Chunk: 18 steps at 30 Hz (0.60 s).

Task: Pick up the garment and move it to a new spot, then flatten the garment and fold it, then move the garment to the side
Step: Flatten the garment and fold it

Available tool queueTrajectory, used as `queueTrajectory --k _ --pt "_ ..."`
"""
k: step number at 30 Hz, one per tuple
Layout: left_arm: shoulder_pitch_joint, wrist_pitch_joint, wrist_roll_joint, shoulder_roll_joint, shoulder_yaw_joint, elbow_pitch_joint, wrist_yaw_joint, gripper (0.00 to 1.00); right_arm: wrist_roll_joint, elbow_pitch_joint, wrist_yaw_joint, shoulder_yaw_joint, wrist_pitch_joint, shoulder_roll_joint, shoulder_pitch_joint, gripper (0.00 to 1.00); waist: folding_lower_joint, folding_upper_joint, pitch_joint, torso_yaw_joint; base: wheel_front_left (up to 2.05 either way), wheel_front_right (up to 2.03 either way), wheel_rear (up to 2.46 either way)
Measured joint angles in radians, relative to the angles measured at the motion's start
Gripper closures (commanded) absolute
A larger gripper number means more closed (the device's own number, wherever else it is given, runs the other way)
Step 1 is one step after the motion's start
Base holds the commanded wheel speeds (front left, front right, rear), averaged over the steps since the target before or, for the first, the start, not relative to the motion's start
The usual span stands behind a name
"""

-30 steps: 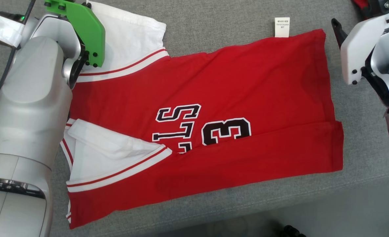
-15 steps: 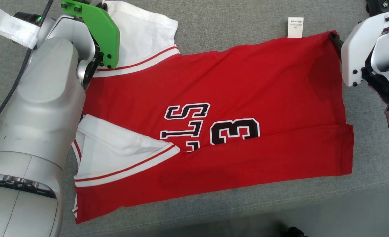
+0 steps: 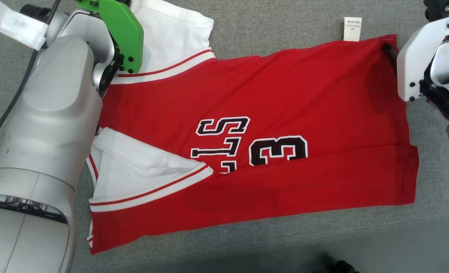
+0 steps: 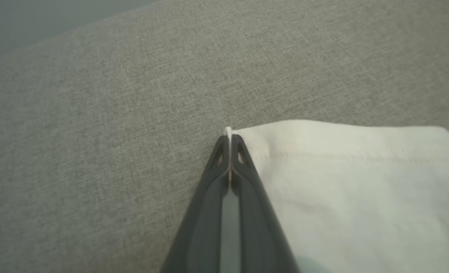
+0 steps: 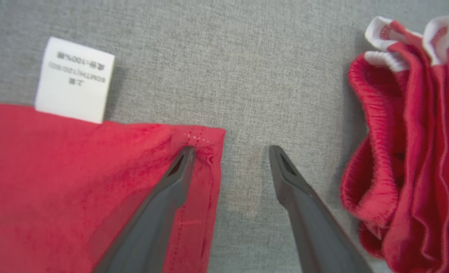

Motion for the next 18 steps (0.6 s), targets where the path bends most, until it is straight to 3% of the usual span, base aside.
queueTrajectory --k 3,4,6,7,8,10,18 --pt "-0.007 -0.004 -0.003 -0.002 -0.004 0.008 0.000 1.00 0.007 0.004 0.000 0.006 -0.009 -0.001 -0.008 0.00 0.0000 0.0000 0.002 0.006 0.00 0.00 0.00" --pt "-0.008 -0.007 -0.006 -0.003 -0.005 0.010 0.000 1.00 0.010 0.006 0.000 0.008 -0.011 -0.002 -0.011 0.10 0.0000 0.0000 0.003 0.008 0.00 0.00 0.00" --pt "-0.010 -0.009 -0.009 -0.006 -0.007 0.013 0.000 1.00 0.020 0.012 0.000 0.014 -0.015 -0.002 -0.012 0.51 0.0000 0.0000 0.004 0.011 0.00 0.00 0.00" --pt "-0.011 -0.011 -0.009 -0.007 -0.008 0.015 0.000 1.00 0.025 0.015 0.000 0.019 -0.012 -0.003 -0.014 0.64 0.0000 0.0000 0.004 0.012 0.00 0.00 0.00" --pt "-0.012 -0.013 -0.011 -0.008 -0.009 0.017 0.000 1.00 0.026 0.016 0.000 0.023 -0.009 -0.004 -0.016 0.64 0.0000 0.0000 0.004 0.012 0.00 0.00 0.00" --pt "-0.013 -0.016 -0.017 -0.010 -0.012 0.022 0.000 1.00 0.032 0.021 0.000 0.028 -0.009 -0.004 -0.019 1.00 0.0000 0.0000 0.004 0.013 0.00 0.00 0.00" --pt "-0.002 -0.114 -0.046 -0.019 0.006 0.026 0.004 1.00 0.031 0.030 0.000 0.015 -0.056 -0.012 -0.008 1.00 0.0000 0.0000 -0.014 0.019 0.00 0.00 0.00"
